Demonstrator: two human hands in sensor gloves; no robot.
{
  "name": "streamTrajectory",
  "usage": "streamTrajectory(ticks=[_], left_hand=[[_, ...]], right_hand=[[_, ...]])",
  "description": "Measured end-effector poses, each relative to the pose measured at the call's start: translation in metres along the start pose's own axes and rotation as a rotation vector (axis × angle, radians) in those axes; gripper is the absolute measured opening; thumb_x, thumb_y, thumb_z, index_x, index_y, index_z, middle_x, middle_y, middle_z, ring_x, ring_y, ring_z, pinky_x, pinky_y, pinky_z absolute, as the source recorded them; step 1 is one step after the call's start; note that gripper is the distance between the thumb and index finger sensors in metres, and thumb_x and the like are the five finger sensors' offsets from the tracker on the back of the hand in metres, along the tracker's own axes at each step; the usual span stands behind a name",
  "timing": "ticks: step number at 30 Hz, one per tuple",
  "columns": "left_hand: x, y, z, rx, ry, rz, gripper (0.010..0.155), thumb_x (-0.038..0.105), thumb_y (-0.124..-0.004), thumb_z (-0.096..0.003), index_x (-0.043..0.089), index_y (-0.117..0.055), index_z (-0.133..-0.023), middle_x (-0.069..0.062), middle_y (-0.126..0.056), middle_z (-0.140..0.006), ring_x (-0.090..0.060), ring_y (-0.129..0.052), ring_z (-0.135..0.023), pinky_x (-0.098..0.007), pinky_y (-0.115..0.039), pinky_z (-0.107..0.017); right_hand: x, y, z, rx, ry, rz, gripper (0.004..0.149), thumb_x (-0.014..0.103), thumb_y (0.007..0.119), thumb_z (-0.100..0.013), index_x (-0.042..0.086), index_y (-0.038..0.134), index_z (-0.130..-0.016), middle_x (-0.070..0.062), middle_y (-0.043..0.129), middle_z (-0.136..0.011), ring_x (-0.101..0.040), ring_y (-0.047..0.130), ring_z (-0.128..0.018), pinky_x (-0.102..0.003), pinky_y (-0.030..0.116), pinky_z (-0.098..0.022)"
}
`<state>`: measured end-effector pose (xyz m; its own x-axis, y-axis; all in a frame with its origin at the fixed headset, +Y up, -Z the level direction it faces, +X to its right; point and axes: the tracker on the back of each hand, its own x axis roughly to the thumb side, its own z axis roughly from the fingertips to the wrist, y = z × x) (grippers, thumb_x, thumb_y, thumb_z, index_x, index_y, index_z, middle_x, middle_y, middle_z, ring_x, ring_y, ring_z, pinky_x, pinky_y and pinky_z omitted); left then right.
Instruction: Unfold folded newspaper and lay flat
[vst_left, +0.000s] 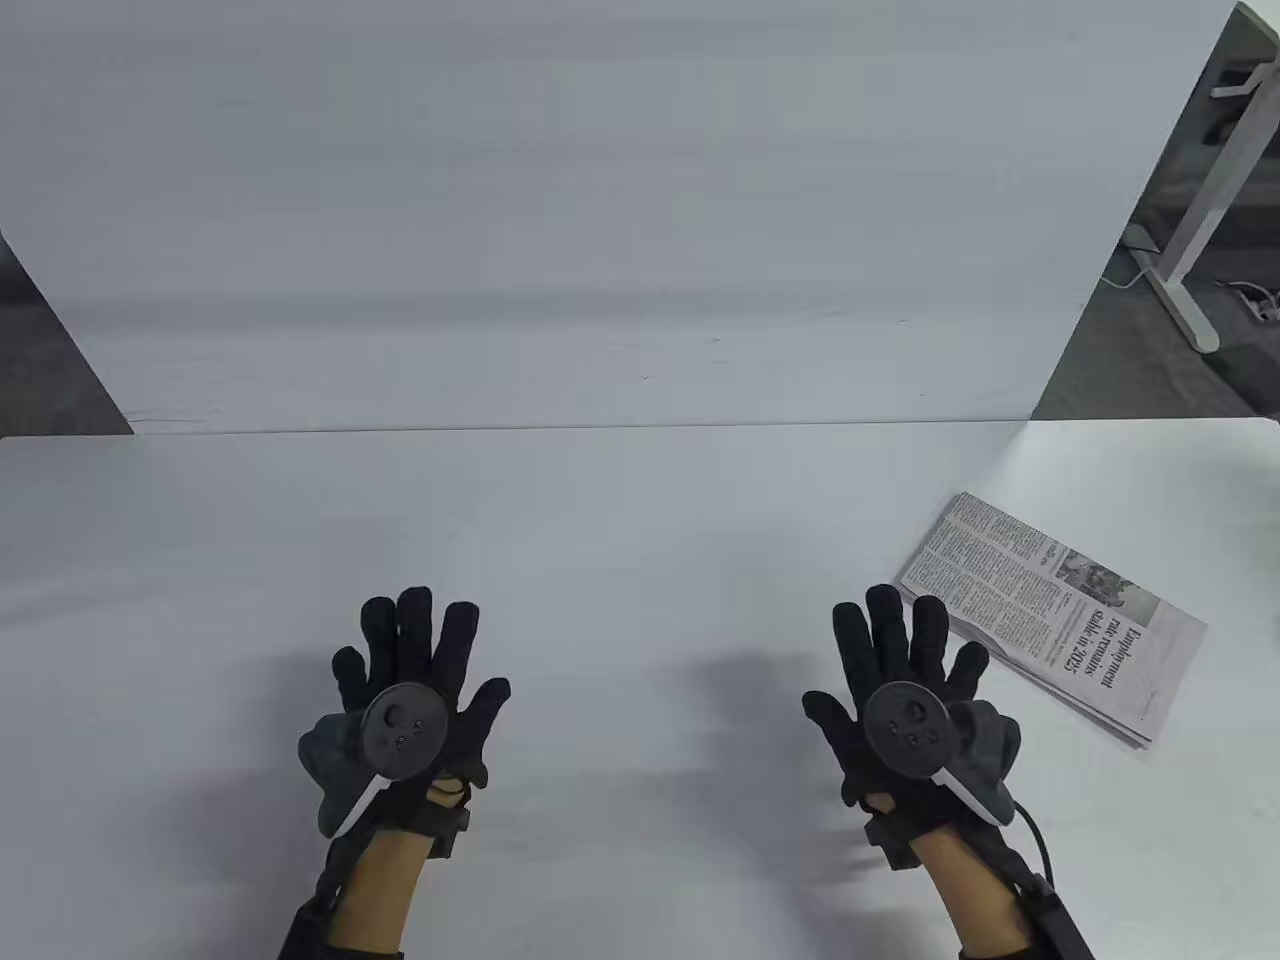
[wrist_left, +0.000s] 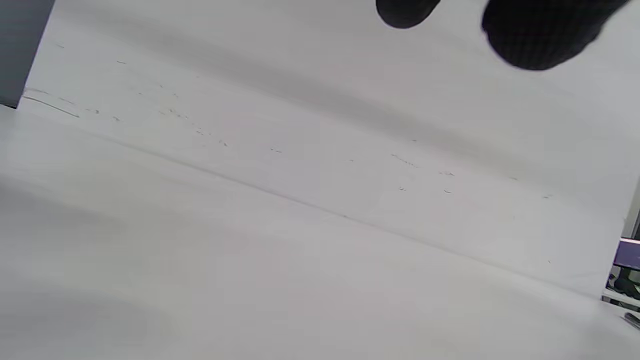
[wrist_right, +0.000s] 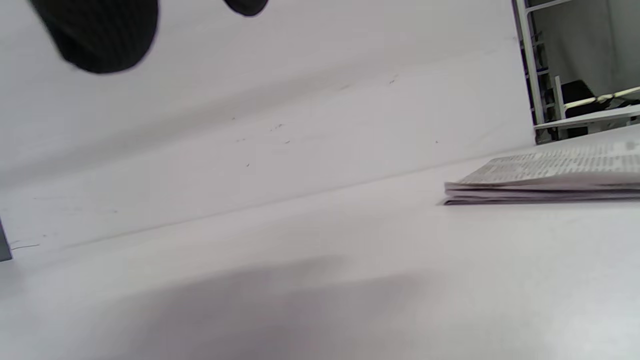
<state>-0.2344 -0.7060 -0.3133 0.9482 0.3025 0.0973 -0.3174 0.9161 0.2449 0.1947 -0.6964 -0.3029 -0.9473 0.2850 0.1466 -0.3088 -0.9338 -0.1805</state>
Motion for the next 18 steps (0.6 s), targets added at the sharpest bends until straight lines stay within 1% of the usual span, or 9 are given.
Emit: streamTrajectory(ticks=[2,7,14,18], left_hand=[[0.001,-0.002,0.002,-0.022,0.016,-0.01,0.078,0.062,-0.071,-0.0459,0.039,-0.033,-0.11,-0.006,-0.012,-0.12,-0.041,-0.003,-0.111,-0.075,-0.018,-0.074],[-0.001,-0.006,0.004,-0.08,0.032,0.004,0.077,0.061,-0.071,-0.0465,0.039,-0.032,-0.11,-0.006,-0.01,-0.119,-0.042,-0.001,-0.11,-0.075,-0.015,-0.073],[-0.004,-0.01,-0.002,-0.091,0.037,0.033,0.077,0.059,-0.071,-0.0468,0.039,-0.032,-0.11,-0.006,-0.01,-0.119,-0.042,-0.001,-0.11,-0.075,-0.014,-0.073],[-0.002,-0.014,0.0,-0.111,0.032,-0.002,0.076,0.059,-0.072,-0.0469,0.04,-0.034,-0.11,-0.006,-0.012,-0.119,-0.043,-0.002,-0.11,-0.075,-0.015,-0.073]], right_hand=[[0.0,0.004,-0.001,0.026,-0.003,0.004,0.086,0.062,0.073,-0.043,0.027,0.032,-0.11,-0.012,0.016,-0.12,-0.056,0.013,-0.105,-0.082,0.02,-0.062],[-0.004,0.007,-0.003,0.076,0.005,0.006,0.086,0.061,0.074,-0.043,0.026,0.031,-0.11,-0.013,0.016,-0.12,-0.056,0.013,-0.105,-0.082,0.021,-0.062],[-0.017,0.002,-0.008,0.064,0.04,-0.013,0.088,0.058,0.078,-0.042,0.024,0.032,-0.109,-0.014,0.019,-0.12,-0.056,0.015,-0.105,-0.082,0.022,-0.062],[-0.028,0.005,-0.009,0.07,0.07,0.01,0.09,0.056,0.081,-0.041,0.023,0.033,-0.109,-0.015,0.021,-0.12,-0.058,0.018,-0.105,-0.083,0.023,-0.062]])
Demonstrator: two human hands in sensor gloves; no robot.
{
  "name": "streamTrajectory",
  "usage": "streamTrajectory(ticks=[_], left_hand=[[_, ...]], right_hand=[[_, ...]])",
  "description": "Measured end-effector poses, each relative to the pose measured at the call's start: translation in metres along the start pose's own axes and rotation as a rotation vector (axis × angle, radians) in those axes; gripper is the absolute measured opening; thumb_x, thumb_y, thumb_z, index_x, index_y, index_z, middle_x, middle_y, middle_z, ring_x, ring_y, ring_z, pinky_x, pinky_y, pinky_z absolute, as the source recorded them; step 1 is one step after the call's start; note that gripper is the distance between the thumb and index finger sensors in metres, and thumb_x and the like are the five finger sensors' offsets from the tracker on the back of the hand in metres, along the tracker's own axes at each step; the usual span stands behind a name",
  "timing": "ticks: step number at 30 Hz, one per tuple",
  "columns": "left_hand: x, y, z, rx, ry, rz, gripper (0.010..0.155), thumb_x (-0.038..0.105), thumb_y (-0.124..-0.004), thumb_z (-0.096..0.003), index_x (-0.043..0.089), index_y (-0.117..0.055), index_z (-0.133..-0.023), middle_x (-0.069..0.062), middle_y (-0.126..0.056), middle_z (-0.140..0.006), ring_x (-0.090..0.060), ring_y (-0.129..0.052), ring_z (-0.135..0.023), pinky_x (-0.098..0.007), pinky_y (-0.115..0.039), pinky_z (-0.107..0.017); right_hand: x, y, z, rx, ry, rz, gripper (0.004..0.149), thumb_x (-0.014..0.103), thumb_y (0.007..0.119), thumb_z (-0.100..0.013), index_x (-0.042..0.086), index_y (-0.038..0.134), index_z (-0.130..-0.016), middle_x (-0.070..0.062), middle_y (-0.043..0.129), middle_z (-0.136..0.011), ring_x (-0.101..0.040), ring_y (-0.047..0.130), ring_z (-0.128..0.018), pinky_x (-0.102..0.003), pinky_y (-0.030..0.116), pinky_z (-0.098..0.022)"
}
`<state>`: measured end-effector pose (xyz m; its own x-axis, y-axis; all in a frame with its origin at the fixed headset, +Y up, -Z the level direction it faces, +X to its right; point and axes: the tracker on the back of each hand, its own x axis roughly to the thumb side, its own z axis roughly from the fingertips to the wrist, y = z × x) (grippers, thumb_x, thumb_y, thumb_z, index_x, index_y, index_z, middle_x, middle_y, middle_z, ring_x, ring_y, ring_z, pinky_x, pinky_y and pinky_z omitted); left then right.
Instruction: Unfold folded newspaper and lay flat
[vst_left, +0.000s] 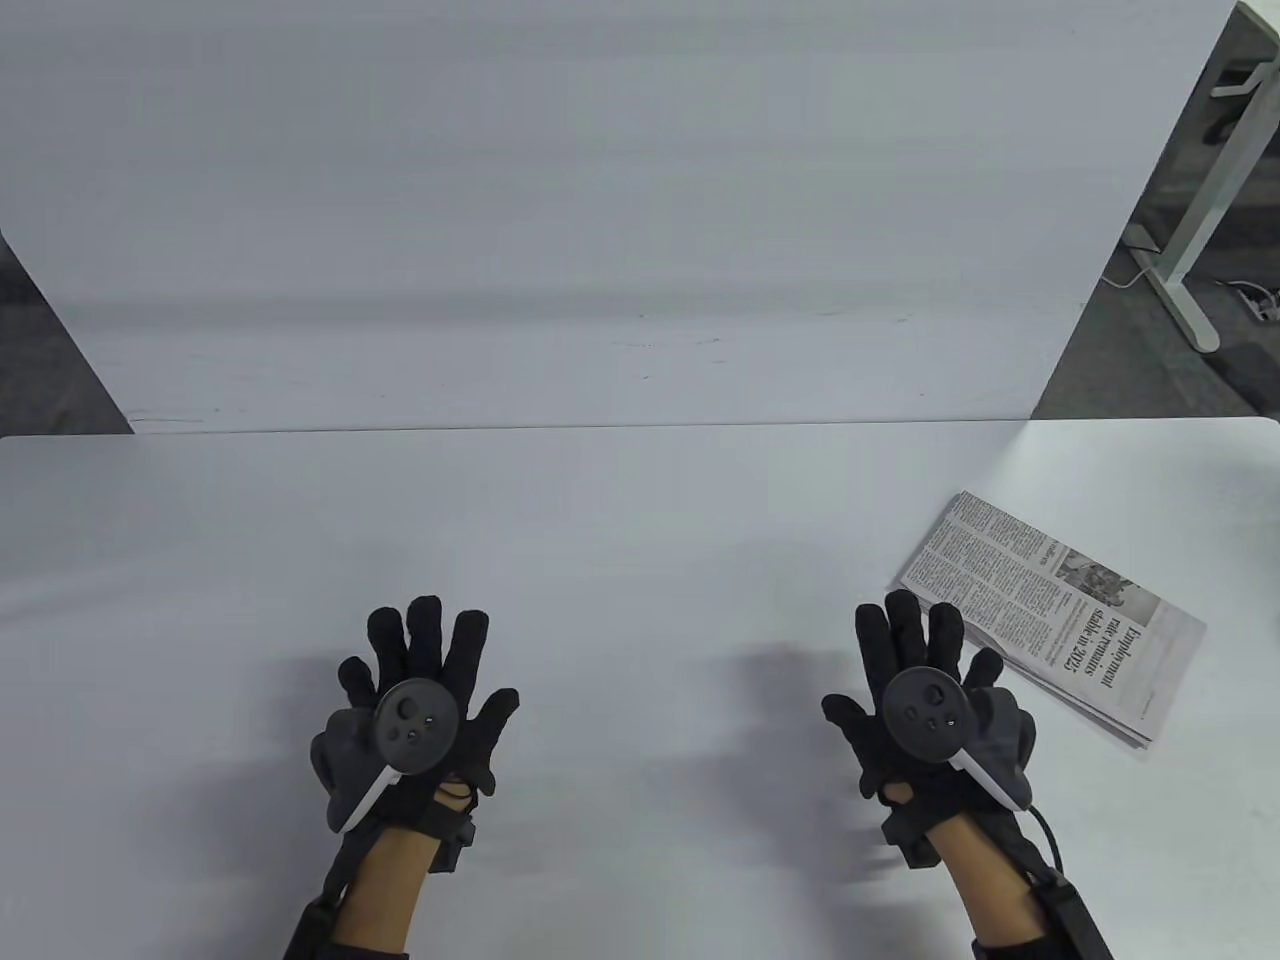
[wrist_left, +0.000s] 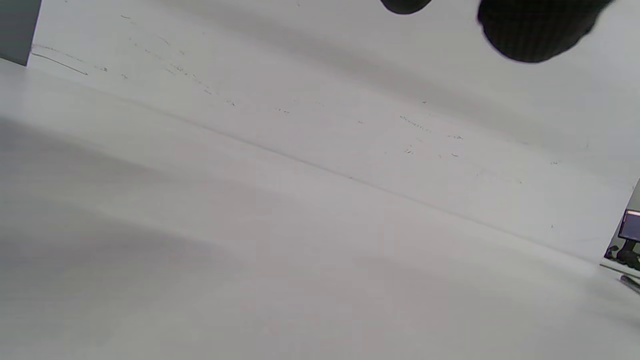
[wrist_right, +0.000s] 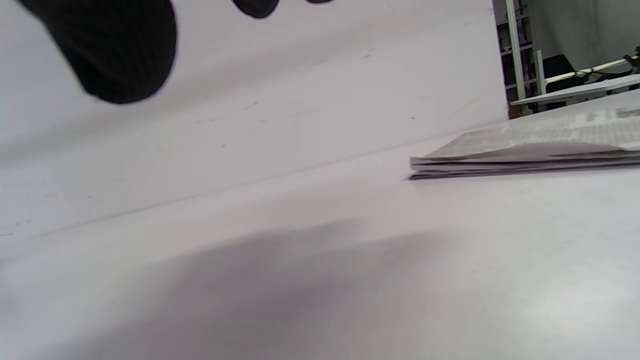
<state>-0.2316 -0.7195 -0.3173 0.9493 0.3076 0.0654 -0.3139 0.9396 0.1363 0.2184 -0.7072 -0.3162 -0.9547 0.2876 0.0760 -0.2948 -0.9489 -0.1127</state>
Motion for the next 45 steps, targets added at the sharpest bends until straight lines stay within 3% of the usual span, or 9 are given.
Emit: streamTrajectory(ticks=[6,12,17,22,26,30,36,39,45], left_hand=[[0.005,0.006,0.002,0.0,-0.018,0.015,0.073,0.057,-0.073,-0.0471,0.042,-0.037,-0.109,-0.007,-0.014,-0.12,-0.044,-0.005,-0.111,-0.076,-0.016,-0.073],[0.006,0.004,0.001,-0.044,-0.023,0.006,0.074,0.057,-0.074,-0.0473,0.041,-0.038,-0.11,-0.008,-0.015,-0.12,-0.045,-0.007,-0.111,-0.076,-0.017,-0.073],[0.007,0.007,0.003,-0.05,-0.03,0.034,0.073,0.056,-0.074,-0.0475,0.041,-0.039,-0.11,-0.009,-0.016,-0.12,-0.046,-0.008,-0.111,-0.076,-0.017,-0.073],[0.007,0.006,0.003,-0.065,-0.024,0.015,0.072,0.055,-0.075,-0.0474,0.042,-0.041,-0.109,-0.009,-0.017,-0.12,-0.047,-0.009,-0.111,-0.076,-0.018,-0.073],[0.007,0.002,0.002,-0.078,-0.025,0.022,0.072,0.054,-0.075,-0.0474,0.041,-0.041,-0.109,-0.009,-0.018,-0.12,-0.047,-0.01,-0.111,-0.076,-0.018,-0.073],[0.007,-0.003,0.001,-0.104,-0.022,0.015,0.071,0.054,-0.075,-0.0475,0.041,-0.041,-0.109,-0.01,-0.019,-0.12,-0.047,-0.011,-0.111,-0.076,-0.019,-0.073],[0.012,-0.001,0.003,-0.097,-0.035,-0.003,0.072,0.054,-0.075,-0.0474,0.041,-0.041,-0.109,-0.01,-0.018,-0.12,-0.048,-0.012,-0.111,-0.076,-0.02,-0.073],[0.014,0.001,0.004,-0.088,-0.044,0.001,0.072,0.054,-0.075,-0.0474,0.041,-0.042,-0.109,-0.01,-0.019,-0.12,-0.048,-0.013,-0.111,-0.076,-0.021,-0.073],[0.009,-0.005,0.001,-0.12,-0.031,0.03,0.071,0.054,-0.075,-0.0476,0.04,-0.042,-0.109,-0.01,-0.02,-0.12,-0.048,-0.014,-0.111,-0.076,-0.021,-0.073]], right_hand=[[-0.03,-0.018,-0.009,-0.003,0.078,0.038,0.09,0.053,0.089,-0.038,0.03,0.036,-0.108,-0.012,0.027,-0.12,-0.056,0.023,-0.105,-0.083,0.029,-0.063],[-0.091,-0.05,-0.02,0.008,0.246,-0.048,0.093,0.048,0.093,-0.037,0.026,0.038,-0.108,-0.014,0.032,-0.12,-0.057,0.028,-0.106,-0.083,0.032,-0.064],[-0.156,-0.046,-0.028,0.125,0.303,-0.072,0.09,0.041,0.093,-0.039,0.025,0.036,-0.107,-0.017,0.036,-0.118,-0.056,0.035,-0.105,-0.081,0.04,-0.064],[-0.199,-0.03,-0.022,0.23,0.375,-0.071,0.09,0.039,0.094,-0.039,0.027,0.038,-0.107,-0.018,0.037,-0.118,-0.057,0.034,-0.104,-0.081,0.04,-0.064],[-0.221,-0.019,-0.021,0.231,0.418,-0.055,0.089,0.041,0.093,-0.039,0.026,0.037,-0.107,-0.018,0.035,-0.118,-0.057,0.034,-0.104,-0.08,0.039,-0.064],[-0.231,-0.008,-0.021,0.262,0.475,-0.014,0.085,0.041,0.091,-0.04,0.019,0.043,-0.106,-0.021,0.047,-0.115,-0.055,0.043,-0.103,-0.079,0.043,-0.064],[-0.216,-0.011,-0.025,0.099,0.461,0.166,0.065,0.038,0.093,-0.037,0.02,0.074,-0.097,-0.019,0.072,-0.109,-0.056,0.074,-0.093,-0.078,0.057,-0.062],[-0.207,-0.01,-0.025,0.067,0.442,0.242,0.059,0.036,0.093,-0.037,0.02,0.082,-0.093,-0.019,0.081,-0.104,-0.055,0.086,-0.087,-0.078,0.06,-0.061],[-0.191,-0.013,-0.023,-0.05,0.454,0.353,0.044,0.033,0.093,-0.04,0.021,0.094,-0.081,-0.013,0.102,-0.085,-0.045,0.106,-0.071,-0.068,0.076,-0.058]])
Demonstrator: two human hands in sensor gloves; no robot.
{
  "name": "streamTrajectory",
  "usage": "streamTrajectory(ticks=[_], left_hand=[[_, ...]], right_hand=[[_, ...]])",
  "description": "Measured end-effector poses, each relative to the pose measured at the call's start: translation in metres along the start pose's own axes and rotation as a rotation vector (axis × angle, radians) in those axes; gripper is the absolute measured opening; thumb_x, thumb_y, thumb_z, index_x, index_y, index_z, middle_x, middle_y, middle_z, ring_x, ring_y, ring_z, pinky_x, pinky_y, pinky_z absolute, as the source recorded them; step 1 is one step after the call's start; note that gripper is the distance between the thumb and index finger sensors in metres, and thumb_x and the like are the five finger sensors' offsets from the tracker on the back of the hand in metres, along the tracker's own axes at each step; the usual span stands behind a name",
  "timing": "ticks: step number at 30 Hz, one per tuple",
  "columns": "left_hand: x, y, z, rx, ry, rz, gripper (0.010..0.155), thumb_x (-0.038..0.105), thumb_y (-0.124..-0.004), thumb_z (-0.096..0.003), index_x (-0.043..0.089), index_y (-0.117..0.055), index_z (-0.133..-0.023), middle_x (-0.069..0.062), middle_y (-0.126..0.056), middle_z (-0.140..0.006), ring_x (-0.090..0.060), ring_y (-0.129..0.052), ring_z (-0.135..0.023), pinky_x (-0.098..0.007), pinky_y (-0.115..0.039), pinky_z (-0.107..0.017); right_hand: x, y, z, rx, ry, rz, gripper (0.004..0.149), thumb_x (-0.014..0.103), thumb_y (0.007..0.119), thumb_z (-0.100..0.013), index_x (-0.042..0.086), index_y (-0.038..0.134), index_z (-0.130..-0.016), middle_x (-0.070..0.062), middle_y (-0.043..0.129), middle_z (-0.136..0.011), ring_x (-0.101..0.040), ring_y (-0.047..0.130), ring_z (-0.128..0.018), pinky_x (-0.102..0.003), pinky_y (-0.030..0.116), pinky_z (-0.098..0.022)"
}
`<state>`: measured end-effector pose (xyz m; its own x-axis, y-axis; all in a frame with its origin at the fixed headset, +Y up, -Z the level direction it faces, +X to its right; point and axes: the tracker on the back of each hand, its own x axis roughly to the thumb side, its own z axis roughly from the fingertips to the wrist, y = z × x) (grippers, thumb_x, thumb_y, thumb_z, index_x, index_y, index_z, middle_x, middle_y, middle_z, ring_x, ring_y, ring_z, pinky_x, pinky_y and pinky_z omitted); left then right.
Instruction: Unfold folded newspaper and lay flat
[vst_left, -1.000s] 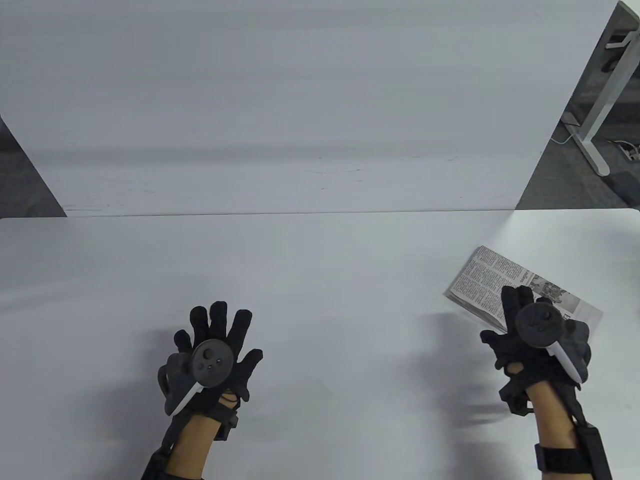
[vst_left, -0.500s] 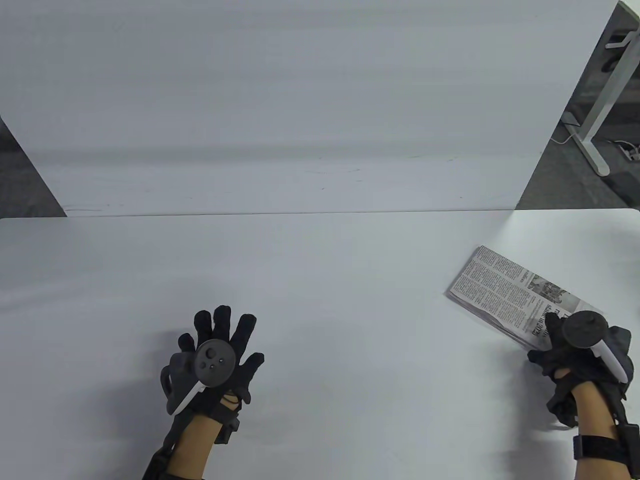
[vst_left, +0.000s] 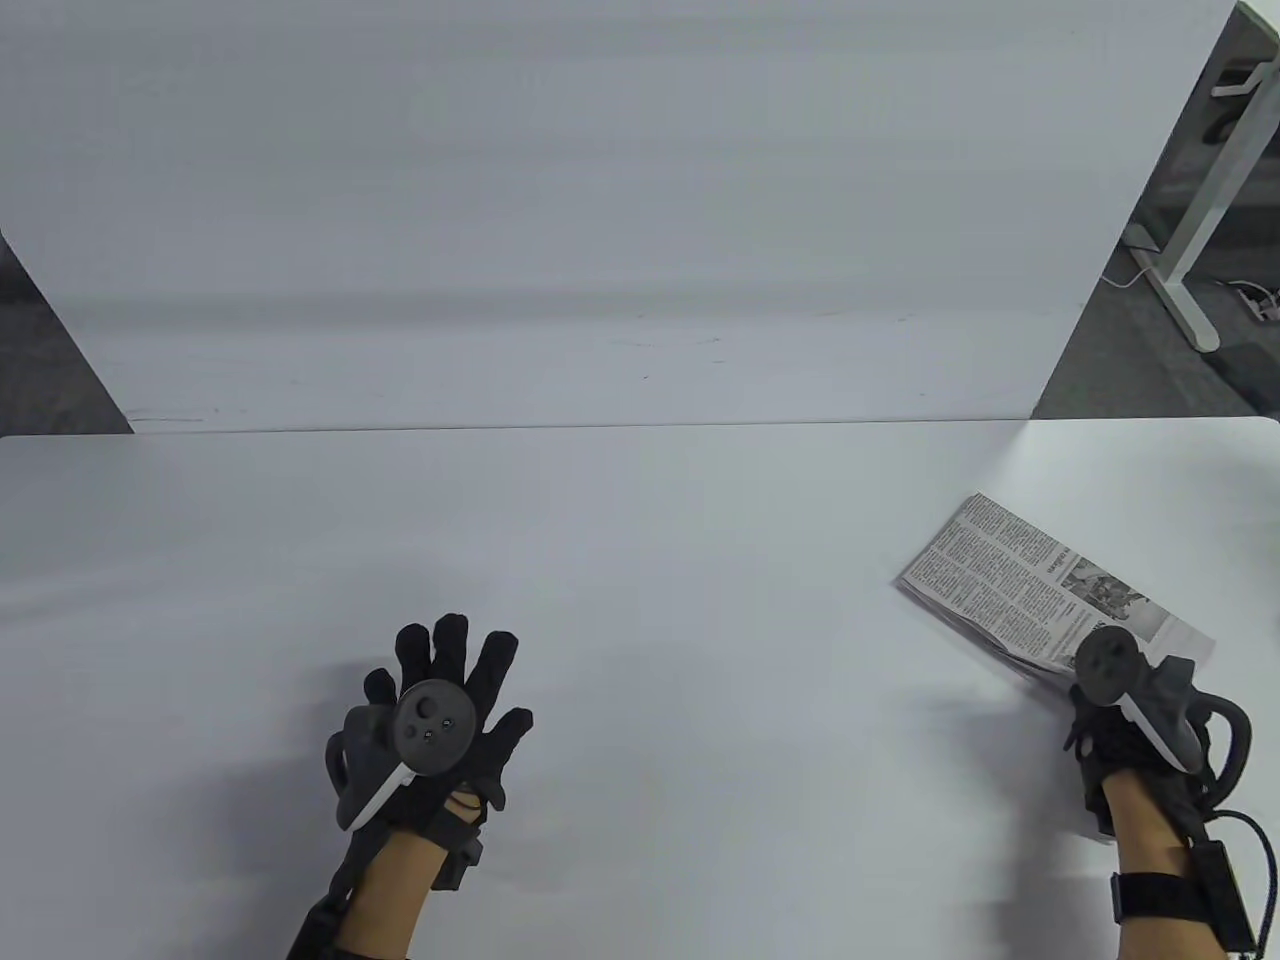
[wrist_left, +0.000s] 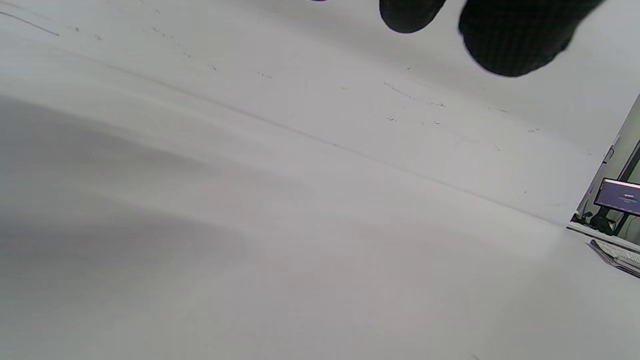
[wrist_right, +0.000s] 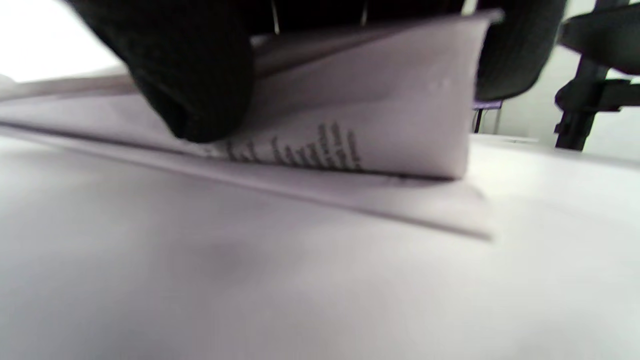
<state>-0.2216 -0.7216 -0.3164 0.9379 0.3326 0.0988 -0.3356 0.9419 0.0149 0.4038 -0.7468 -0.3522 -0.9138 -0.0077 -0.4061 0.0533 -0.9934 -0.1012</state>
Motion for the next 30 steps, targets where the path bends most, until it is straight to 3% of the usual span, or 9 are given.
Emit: streamTrajectory(ticks=[6,9,14,21,23,26,30], left_hand=[[-0.002,-0.001,0.0,-0.005,0.003,0.036,0.071,0.054,-0.074,-0.0478,0.04,-0.043,-0.109,-0.011,-0.021,-0.12,-0.049,-0.016,-0.111,-0.076,-0.023,-0.073],[-0.002,0.0,0.001,0.002,0.001,0.066,0.07,0.053,-0.074,-0.048,0.039,-0.043,-0.109,-0.012,-0.022,-0.12,-0.049,-0.017,-0.111,-0.076,-0.024,-0.073],[-0.001,-0.002,0.002,0.016,-0.012,0.12,0.07,0.053,-0.073,-0.0479,0.038,-0.044,-0.109,-0.013,-0.025,-0.119,-0.05,-0.021,-0.111,-0.076,-0.027,-0.073],[0.012,-0.004,0.006,0.049,-0.07,0.2,0.07,0.054,-0.073,-0.0477,0.037,-0.045,-0.109,-0.014,-0.03,-0.119,-0.052,-0.03,-0.111,-0.075,-0.033,-0.072],[0.018,-0.002,0.009,0.069,-0.096,0.255,0.07,0.055,-0.073,-0.0475,0.037,-0.046,-0.109,-0.015,-0.033,-0.119,-0.055,-0.043,-0.11,-0.075,-0.038,-0.072],[0.025,0.001,0.012,0.113,-0.132,0.345,0.07,0.055,-0.073,-0.0473,0.036,-0.047,-0.109,-0.015,-0.035,-0.119,-0.056,-0.051,-0.108,-0.073,-0.042,-0.071],[0.034,0.003,0.016,0.183,-0.207,0.518,0.073,0.056,-0.072,-0.0475,0.031,-0.044,-0.11,-0.014,-0.031,-0.119,-0.056,-0.044,-0.109,-0.074,-0.041,-0.071]], right_hand=[[-0.005,-0.015,0.006,-0.139,0.05,-0.131,0.041,0.032,0.092,-0.038,0.02,0.097,-0.077,-0.014,0.111,-0.071,-0.043,0.112,-0.059,-0.06,0.084,-0.052],[-0.009,-0.036,0.013,-0.208,0.058,-0.32,0.041,0.032,0.091,-0.039,0.019,0.096,-0.078,-0.013,0.111,-0.069,-0.042,0.112,-0.057,-0.059,0.086,-0.05],[-0.01,-0.066,0.03,-0.231,0.03,-0.65,0.042,0.032,0.09,-0.04,0.02,0.094,-0.08,-0.011,0.111,-0.068,-0.041,0.112,-0.056,-0.057,0.087,-0.049],[0.008,-0.092,0.051,-0.108,-0.118,-1.168,0.041,0.033,0.088,-0.044,0.022,0.091,-0.083,-0.009,0.109,-0.071,-0.039,0.111,-0.059,-0.056,0.085,-0.052],[0.023,-0.096,0.057,-0.03,-0.199,-1.324,0.041,0.033,0.088,-0.044,0.022,0.091,-0.083,-0.01,0.109,-0.072,-0.04,0.11,-0.06,-0.057,0.084,-0.052],[0.044,-0.101,0.069,0.043,-0.289,-1.435,0.041,0.033,0.088,-0.044,0.022,0.091,-0.084,-0.009,0.108,-0.072,-0.039,0.11,-0.06,-0.057,0.084,-0.053],[0.08,-0.103,0.086,0.197,-0.443,-1.572,0.041,0.032,0.088,-0.044,0.022,0.091,-0.084,-0.01,0.108,-0.072,-0.04,0.109,-0.06,-0.057,0.083,-0.053]])
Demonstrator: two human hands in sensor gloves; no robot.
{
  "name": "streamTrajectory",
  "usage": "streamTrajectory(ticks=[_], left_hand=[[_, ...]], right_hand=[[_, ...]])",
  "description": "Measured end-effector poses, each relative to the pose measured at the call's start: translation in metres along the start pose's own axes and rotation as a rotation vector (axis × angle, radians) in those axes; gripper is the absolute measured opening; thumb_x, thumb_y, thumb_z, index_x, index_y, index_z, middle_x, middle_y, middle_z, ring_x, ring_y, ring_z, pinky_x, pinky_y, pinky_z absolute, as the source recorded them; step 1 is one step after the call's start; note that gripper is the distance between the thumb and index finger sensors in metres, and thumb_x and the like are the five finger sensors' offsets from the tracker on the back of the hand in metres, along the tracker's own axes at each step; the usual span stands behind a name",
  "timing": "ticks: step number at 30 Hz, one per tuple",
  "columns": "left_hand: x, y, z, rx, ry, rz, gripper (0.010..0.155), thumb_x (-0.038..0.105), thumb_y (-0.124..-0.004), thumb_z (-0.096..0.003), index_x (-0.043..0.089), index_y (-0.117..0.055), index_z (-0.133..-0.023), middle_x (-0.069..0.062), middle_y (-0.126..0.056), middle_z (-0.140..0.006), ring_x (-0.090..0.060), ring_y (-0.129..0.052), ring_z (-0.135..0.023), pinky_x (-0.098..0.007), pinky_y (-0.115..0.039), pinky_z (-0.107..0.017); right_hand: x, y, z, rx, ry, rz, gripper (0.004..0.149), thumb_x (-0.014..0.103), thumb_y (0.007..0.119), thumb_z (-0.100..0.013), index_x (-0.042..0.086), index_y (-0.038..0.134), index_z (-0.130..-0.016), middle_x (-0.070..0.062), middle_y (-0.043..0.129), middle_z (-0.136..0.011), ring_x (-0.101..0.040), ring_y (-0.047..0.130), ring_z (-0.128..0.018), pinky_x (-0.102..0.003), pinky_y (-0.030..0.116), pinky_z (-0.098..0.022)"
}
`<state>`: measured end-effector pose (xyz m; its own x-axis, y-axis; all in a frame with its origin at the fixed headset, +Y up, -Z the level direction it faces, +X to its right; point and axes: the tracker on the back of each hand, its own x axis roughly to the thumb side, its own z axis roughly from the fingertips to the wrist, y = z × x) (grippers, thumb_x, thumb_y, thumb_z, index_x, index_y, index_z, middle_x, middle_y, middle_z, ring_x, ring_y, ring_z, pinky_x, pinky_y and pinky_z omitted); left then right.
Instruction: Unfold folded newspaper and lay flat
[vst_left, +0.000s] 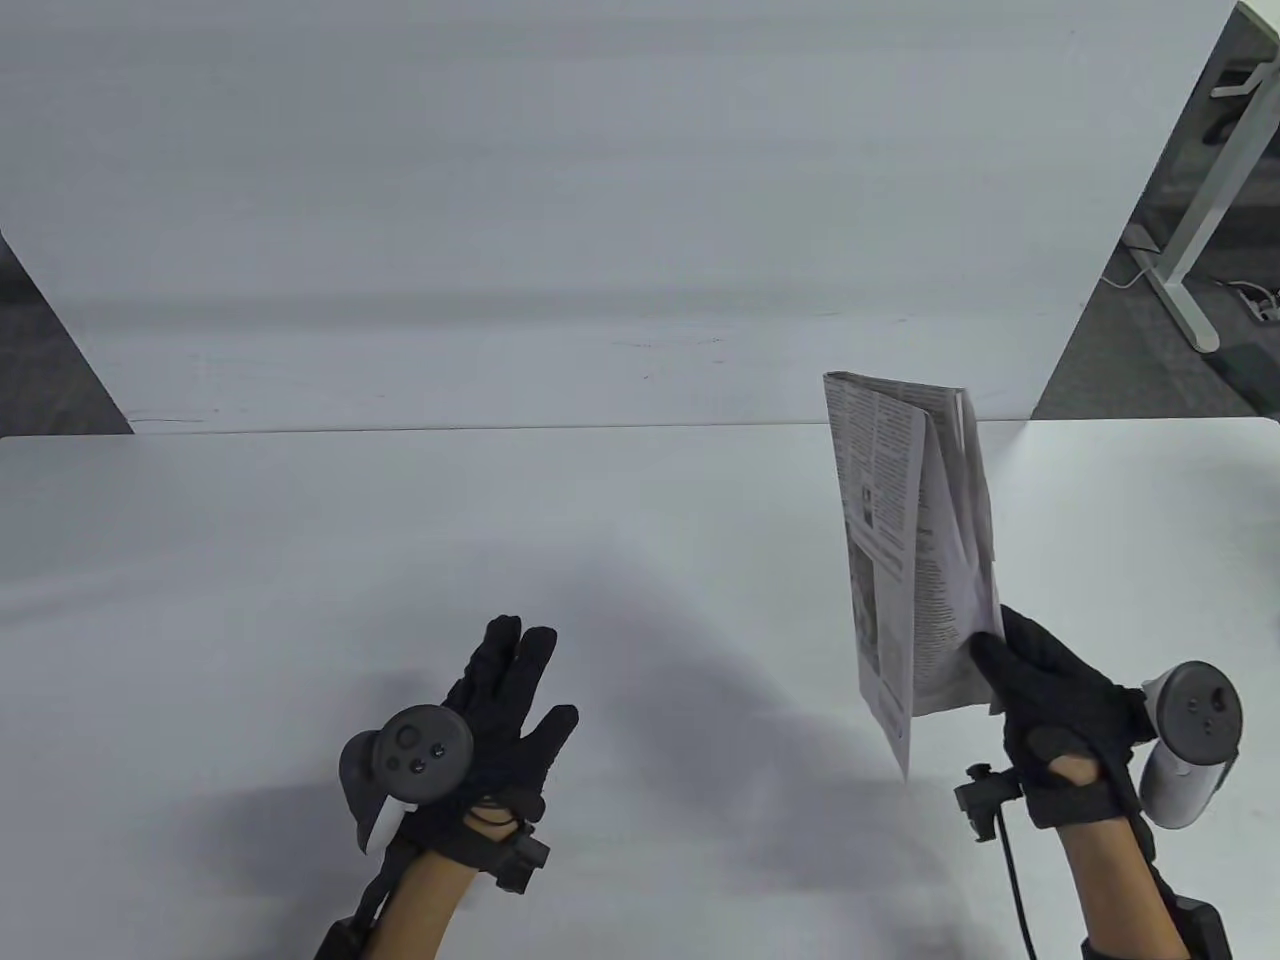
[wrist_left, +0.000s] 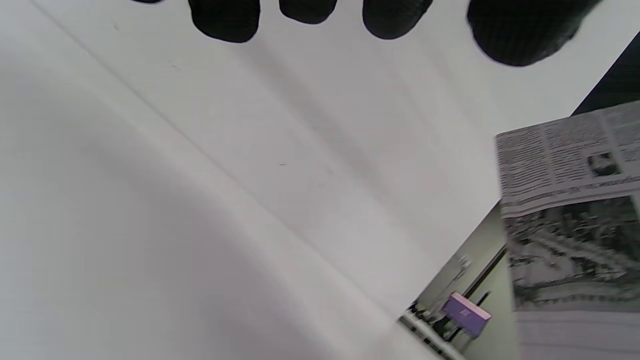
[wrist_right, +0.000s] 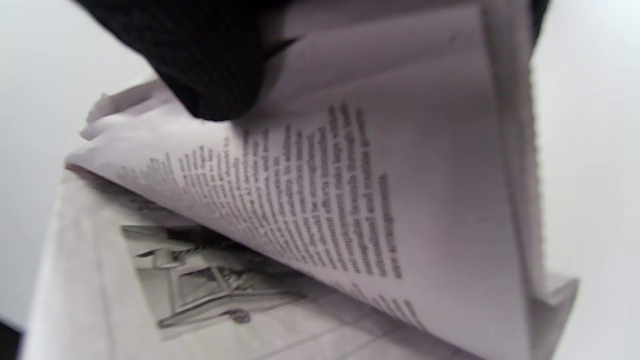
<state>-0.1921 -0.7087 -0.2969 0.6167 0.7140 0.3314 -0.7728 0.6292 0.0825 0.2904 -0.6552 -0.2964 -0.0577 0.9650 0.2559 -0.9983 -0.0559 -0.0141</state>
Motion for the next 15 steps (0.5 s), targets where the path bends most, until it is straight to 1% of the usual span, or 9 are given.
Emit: streamTrajectory(ticks=[2,3,6,8,9,10,11,13,15], left_hand=[[0.004,-0.002,0.001,0.032,-0.022,0.124,0.075,0.056,-0.073,-0.0472,0.027,-0.043,-0.11,-0.015,-0.032,-0.119,-0.057,-0.044,-0.109,-0.074,-0.04,-0.071],[0.005,-0.004,0.001,0.028,-0.028,0.167,0.075,0.056,-0.073,-0.0473,0.026,-0.043,-0.11,-0.016,-0.033,-0.118,-0.055,-0.043,-0.109,-0.074,-0.04,-0.071],[0.004,-0.012,-0.001,-0.031,-0.009,0.273,0.078,0.058,-0.073,-0.0473,0.023,-0.042,-0.11,-0.016,-0.032,-0.118,-0.054,-0.036,-0.11,-0.074,-0.037,-0.072],[0.002,-0.02,-0.002,-0.091,0.012,0.348,0.082,0.061,-0.072,-0.0468,0.021,-0.039,-0.11,-0.017,-0.03,-0.118,-0.054,-0.033,-0.11,-0.075,-0.036,-0.072],[-0.001,-0.025,-0.003,-0.144,0.033,0.413,0.084,0.063,-0.071,-0.0466,0.02,-0.037,-0.11,-0.017,-0.029,-0.118,-0.055,-0.033,-0.11,-0.075,-0.036,-0.072],[-0.002,-0.03,-0.003,-0.175,0.047,0.472,0.086,0.065,-0.071,-0.0463,0.02,-0.036,-0.11,-0.017,-0.029,-0.118,-0.055,-0.035,-0.11,-0.075,-0.036,-0.072],[-0.005,-0.037,-0.003,-0.233,0.077,0.588,0.089,0.067,-0.07,-0.0458,0.018,-0.033,-0.111,-0.018,-0.031,-0.118,-0.057,-0.039,-0.109,-0.075,-0.037,-0.071],[-0.009,-0.05,-0.001,-0.329,0.147,0.8,0.094,0.068,-0.072,-0.0453,0.016,-0.027,-0.11,-0.02,-0.031,-0.118,-0.06,-0.043,-0.108,-0.076,-0.037,-0.071],[-0.011,-0.058,0.001,-0.373,0.181,0.945,0.095,0.065,-0.075,-0.0457,0.014,-0.028,-0.11,-0.021,-0.045,-0.115,-0.06,-0.052,-0.105,-0.075,-0.038,-0.071]], right_hand=[[-0.002,0.024,0.002,0.097,-0.006,-0.084,0.041,0.032,0.088,-0.044,0.021,0.091,-0.084,-0.011,0.108,-0.071,-0.041,0.109,-0.059,-0.058,0.083,-0.053],[-0.003,0.034,0.003,0.14,-0.006,-0.111,0.041,0.032,0.088,-0.044,0.021,0.091,-0.083,-0.011,0.108,-0.071,-0.041,0.109,-0.059,-0.058,0.083,-0.052],[-0.008,0.062,0.007,0.269,-0.001,-0.189,0.041,0.031,0.088,-0.044,0.021,0.091,-0.084,-0.011,0.108,-0.072,-0.041,0.109,-0.06,-0.058,0.082,-0.053],[-0.013,0.081,0.011,0.364,0.005,-0.248,0.041,0.031,0.088,-0.045,0.021,0.091,-0.084,-0.011,0.108,-0.072,-0.041,0.108,-0.061,-0.059,0.081,-0.054],[-0.017,0.094,0.014,0.416,0.017,-0.291,0.041,0.031,0.088,-0.045,0.021,0.091,-0.084,-0.011,0.108,-0.072,-0.042,0.108,-0.061,-0.059,0.08,-0.054],[-0.019,0.099,0.015,0.434,0.025,-0.31,0.041,0.031,0.088,-0.045,0.021,0.09,-0.084,-0.011,0.108,-0.072,-0.042,0.108,-0.061,-0.059,0.08,-0.054],[-0.025,0.111,0.019,0.471,0.046,-0.356,0.041,0.031,0.088,-0.044,0.02,0.091,-0.084,-0.012,0.108,-0.072,-0.042,0.108,-0.061,-0.059,0.08,-0.054],[-0.035,0.125,0.023,0.532,0.079,-0.4,0.041,0.03,0.088,-0.044,0.02,0.091,-0.084,-0.012,0.108,-0.072,-0.043,0.107,-0.061,-0.06,0.079,-0.054],[-0.043,0.135,0.027,0.573,0.114,-0.422,0.041,0.029,0.088,-0.044,0.019,0.091,-0.084,-0.013,0.107,-0.072,-0.045,0.107,-0.061,-0.061,0.078,-0.054]])
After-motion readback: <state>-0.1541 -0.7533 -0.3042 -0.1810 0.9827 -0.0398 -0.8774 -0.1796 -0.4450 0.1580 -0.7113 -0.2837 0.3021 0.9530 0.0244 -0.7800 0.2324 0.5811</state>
